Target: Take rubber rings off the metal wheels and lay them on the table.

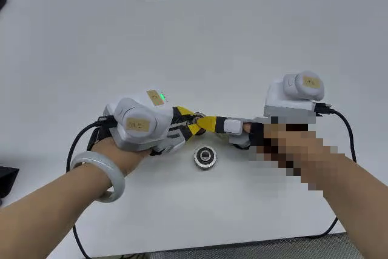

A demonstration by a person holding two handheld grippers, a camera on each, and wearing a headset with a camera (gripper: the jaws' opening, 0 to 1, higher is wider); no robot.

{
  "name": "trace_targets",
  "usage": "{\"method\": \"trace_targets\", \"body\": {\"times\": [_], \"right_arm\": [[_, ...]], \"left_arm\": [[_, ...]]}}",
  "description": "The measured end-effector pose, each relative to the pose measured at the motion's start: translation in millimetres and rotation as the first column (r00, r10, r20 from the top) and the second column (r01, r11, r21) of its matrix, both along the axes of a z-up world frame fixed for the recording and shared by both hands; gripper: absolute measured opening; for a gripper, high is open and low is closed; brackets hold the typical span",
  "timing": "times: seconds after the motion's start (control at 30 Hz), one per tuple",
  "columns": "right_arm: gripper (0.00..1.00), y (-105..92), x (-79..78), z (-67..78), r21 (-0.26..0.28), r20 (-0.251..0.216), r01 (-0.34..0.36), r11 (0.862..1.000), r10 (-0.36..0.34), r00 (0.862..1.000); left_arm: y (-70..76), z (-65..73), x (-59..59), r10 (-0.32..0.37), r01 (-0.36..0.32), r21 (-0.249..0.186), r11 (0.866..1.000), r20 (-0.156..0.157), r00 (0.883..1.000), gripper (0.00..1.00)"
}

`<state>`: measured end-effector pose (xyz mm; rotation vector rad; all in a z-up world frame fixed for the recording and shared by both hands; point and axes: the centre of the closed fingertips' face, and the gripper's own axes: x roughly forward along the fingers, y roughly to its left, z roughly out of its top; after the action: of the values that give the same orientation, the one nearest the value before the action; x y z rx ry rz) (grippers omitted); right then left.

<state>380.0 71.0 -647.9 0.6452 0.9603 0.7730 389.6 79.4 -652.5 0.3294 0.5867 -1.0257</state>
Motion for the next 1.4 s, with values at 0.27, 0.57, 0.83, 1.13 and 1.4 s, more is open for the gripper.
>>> {"method": "trace_targets", "body": {"times": [0.27, 0.57, 0.83, 1.13, 1.4], "right_arm": [[0.13, -4.4, 0.5, 1.8, -0.017, 0.017, 0.012, 1.0, -0.012, 1.0], [0.04, -4.7, 3.3, -5.5, -0.058, 0.032, 0.012, 0.998, -0.01, 0.999], [0.02, -4.4, 5.4, -5.4, -0.078, 0.061, -0.001, 0.997, 0.005, 0.998], [0.02, -0.2, 6.3, -1.0, -0.071, 0.088, -0.011, 0.997, 0.018, 0.996], [0.02, 4.0, 7.8, 1.9, -0.054, 0.091, -0.017, 0.998, 0.022, 0.996]], "left_arm": [[-0.1, 0.3, 0.2, 0.002, -0.002, 0.0, 1.0, -0.001, 1.0, 0.13], [0.0, 0.4, -0.1, 0.004, -0.004, -0.001, 1.0, -0.001, 1.0, 0.13], [0.1, 0.2, -0.2, 0.003, -0.003, 0.0, 1.0, -0.001, 1.0, 0.13], [0.5, -0.1, -0.4, 0.003, -0.003, 0.008, 1.0, -0.001, 1.0, 0.13], [0.6, -0.3, -0.7, -0.002, 0.002, 0.014, 1.0, 0.002, 1.0, 0.13]]}}
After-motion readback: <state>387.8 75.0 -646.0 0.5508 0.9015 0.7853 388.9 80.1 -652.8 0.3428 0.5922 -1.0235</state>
